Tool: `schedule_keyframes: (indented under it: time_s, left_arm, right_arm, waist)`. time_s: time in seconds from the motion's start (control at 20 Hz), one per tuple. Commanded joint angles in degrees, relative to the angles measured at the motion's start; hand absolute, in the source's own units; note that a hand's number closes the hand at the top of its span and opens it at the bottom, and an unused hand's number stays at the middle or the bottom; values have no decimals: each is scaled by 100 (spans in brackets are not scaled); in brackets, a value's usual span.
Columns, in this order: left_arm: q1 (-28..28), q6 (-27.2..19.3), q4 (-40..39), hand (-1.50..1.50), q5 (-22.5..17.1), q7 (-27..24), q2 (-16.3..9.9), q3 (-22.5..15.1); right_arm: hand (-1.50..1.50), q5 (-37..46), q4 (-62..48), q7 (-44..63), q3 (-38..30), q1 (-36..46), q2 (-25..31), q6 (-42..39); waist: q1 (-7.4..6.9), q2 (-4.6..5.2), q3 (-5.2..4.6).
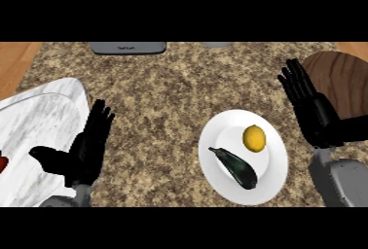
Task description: Pick the lemon from the plate and place it in the bowl
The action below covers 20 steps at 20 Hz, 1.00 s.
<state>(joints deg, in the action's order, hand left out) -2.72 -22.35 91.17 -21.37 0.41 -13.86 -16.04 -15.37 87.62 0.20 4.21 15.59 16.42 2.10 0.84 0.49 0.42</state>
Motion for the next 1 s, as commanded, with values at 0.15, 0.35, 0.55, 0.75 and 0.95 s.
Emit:
schedule_keyframes:
  time_s: [0.15, 0.35, 0.55, 0.75, 0.95]
  left_arm:
    - [-415, -29, -196, 0, 548, 187, -1120, 658]
    - [-160, -44, -217, 0, 704, 66, -1290, 644]
    - [-134, 54, -328, 0, 678, 183, -1584, 860]
    - [-106, 183, -196, 0, 659, 284, -1628, 791]
    - [-290, 296, -312, 0, 616, 369, -1677, 889]
  right_arm:
    - [150, 1275, 823, -56, -291, -56, 562, 1097]
    - [-150, 2920, -402, 954, -210, -1088, 2024, 1202]
    - [-150, 3614, 286, 1562, -232, -1889, 919, 3053]
    - [-150, 5043, 1232, 2308, 787, -2613, 383, 3660]
    - [-150, 6448, 2108, 3575, 1207, -3311, 23, 3730]
  waist:
    - [64, -111, -50]
    - [322, 43, -195]
    - [414, -143, -87]
    - [198, -130, -86]
    - [133, -87, -79]
